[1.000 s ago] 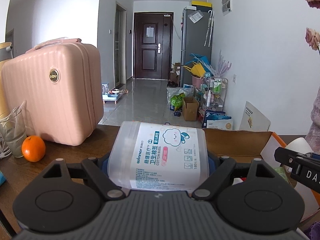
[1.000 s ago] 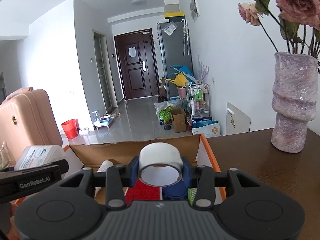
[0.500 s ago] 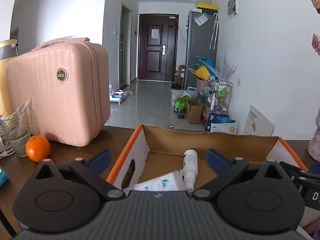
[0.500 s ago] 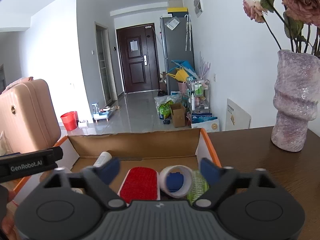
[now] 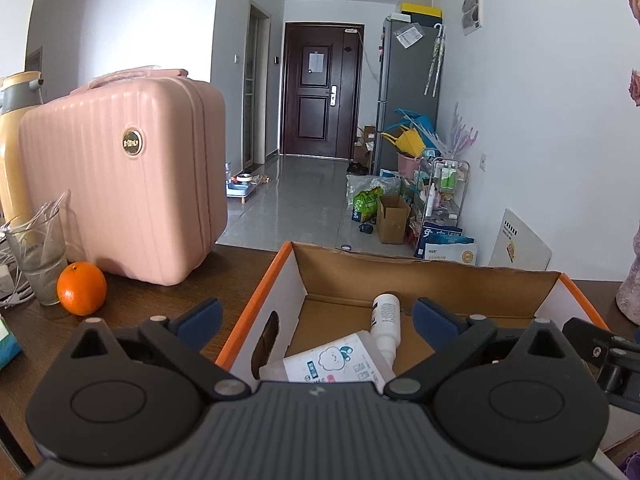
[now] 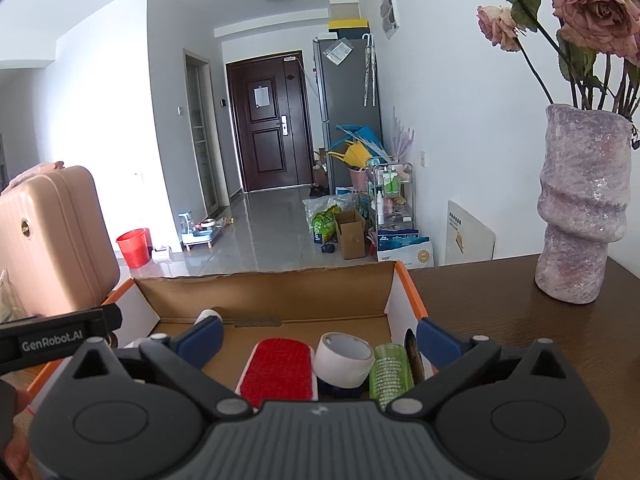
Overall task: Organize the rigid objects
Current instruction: 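Withdraw both open tools from the box back over the table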
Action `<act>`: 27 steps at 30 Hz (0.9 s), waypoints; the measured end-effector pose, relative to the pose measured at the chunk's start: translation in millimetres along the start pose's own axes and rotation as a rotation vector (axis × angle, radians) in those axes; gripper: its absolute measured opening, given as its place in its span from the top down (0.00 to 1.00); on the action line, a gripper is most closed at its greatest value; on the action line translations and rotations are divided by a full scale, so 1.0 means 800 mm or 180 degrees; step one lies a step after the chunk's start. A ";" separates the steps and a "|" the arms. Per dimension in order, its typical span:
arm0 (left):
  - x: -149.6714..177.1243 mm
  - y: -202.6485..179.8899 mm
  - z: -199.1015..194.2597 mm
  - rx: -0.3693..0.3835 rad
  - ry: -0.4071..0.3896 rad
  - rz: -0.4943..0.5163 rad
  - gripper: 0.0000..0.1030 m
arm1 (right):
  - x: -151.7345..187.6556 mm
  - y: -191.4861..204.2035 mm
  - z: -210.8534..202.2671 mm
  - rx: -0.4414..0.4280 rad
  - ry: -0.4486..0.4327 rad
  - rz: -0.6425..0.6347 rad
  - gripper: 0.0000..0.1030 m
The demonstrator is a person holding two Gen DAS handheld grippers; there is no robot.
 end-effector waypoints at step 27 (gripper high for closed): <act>0.009 0.028 -0.057 0.0025 -0.0099 0.0016 0.00 | 0.012 0.016 -0.071 0.0001 -0.0134 -0.0241 0.00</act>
Point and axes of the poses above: each gripper's, at about its wrist camera, not at the fingertips, and z roughly the way its jaws point, y to its left, x to its underside, the point moved 6 cm from there along z, roughly the way its jaws point, and after that the axes turned 9 degrees about -z, right-handed, at the moved point
